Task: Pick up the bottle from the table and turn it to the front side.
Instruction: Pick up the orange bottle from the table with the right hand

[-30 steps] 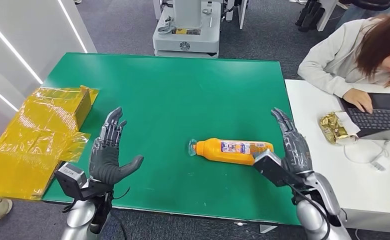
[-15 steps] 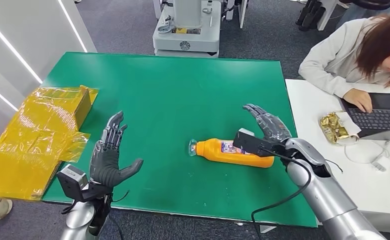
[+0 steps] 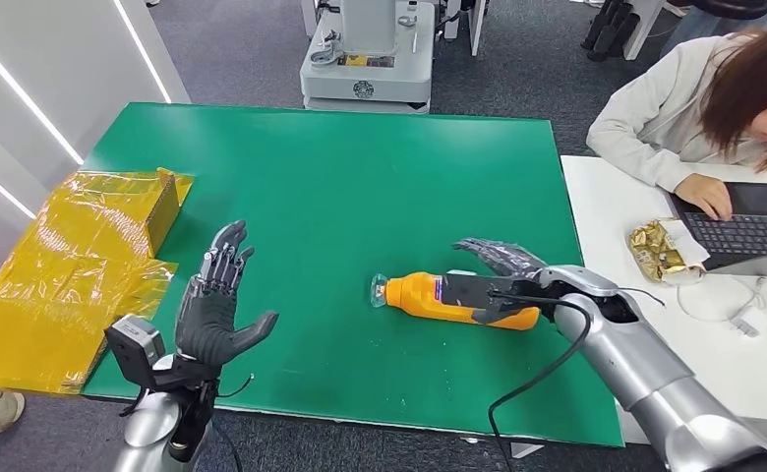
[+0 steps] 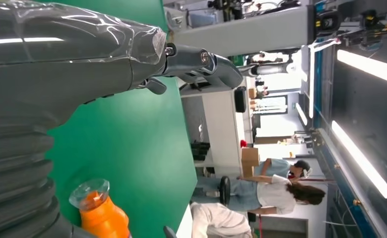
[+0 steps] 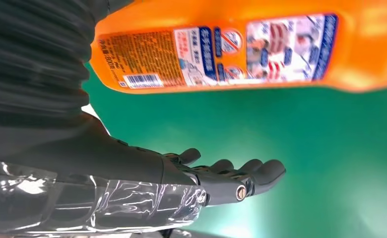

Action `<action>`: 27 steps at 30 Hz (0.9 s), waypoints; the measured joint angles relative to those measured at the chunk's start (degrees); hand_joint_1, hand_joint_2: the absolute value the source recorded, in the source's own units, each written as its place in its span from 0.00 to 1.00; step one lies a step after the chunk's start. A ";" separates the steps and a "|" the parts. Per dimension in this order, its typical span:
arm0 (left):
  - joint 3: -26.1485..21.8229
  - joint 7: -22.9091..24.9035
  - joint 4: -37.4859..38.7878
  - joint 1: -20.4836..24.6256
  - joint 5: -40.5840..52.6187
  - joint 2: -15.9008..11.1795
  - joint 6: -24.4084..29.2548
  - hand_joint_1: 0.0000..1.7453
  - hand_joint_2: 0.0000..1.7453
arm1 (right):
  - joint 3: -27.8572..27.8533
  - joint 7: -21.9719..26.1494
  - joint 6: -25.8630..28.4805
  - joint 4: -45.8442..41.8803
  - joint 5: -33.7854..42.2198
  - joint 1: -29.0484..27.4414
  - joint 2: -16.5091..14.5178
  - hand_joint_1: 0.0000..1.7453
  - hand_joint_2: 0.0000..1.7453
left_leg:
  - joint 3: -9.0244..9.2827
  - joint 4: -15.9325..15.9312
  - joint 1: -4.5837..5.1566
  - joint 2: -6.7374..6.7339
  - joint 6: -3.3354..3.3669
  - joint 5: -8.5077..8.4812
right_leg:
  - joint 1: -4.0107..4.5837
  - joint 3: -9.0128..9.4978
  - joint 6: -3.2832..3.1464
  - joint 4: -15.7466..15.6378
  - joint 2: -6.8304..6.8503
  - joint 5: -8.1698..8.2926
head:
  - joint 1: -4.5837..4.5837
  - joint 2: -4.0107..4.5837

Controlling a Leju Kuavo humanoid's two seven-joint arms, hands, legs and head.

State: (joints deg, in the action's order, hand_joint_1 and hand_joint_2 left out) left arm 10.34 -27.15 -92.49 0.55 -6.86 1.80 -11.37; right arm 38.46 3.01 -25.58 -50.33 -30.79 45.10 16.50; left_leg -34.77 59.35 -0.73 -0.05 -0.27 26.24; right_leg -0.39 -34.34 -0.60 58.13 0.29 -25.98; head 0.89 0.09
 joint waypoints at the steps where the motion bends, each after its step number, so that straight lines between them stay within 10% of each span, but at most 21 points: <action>1: 0.01 0.31 0.13 0.19 -0.53 -0.05 -0.29 0.00 1.00 | 0.70 -0.25 -0.65 0.42 0.30 0.51 0.09 0.00 1.00 | 0.00 0.00 0.00 0.00 0.00 0.00 | 0.00 0.00 0.00 0.00 0.00 0.00 | 0.00 0.00; 27: -0.37 2.47 2.72 1.42 -4.76 0.04 -3.74 0.00 1.00 | 10.31 -2.47 -1.53 5.02 1.14 3.23 1.11 0.00 1.00 | -0.01 0.02 0.00 0.02 0.00 0.00 | 0.00 0.02 0.00 0.01 0.01 0.00 | 0.01 0.00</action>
State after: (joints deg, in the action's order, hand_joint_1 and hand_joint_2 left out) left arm 9.98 -24.68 -89.77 1.97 -11.62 1.85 -15.11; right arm 48.77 0.54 -27.11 -45.32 -29.65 48.33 17.61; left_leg -34.78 59.37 -0.73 -0.04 -0.27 26.24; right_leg -0.39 -34.32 -0.60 58.14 0.30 -25.97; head 0.90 0.09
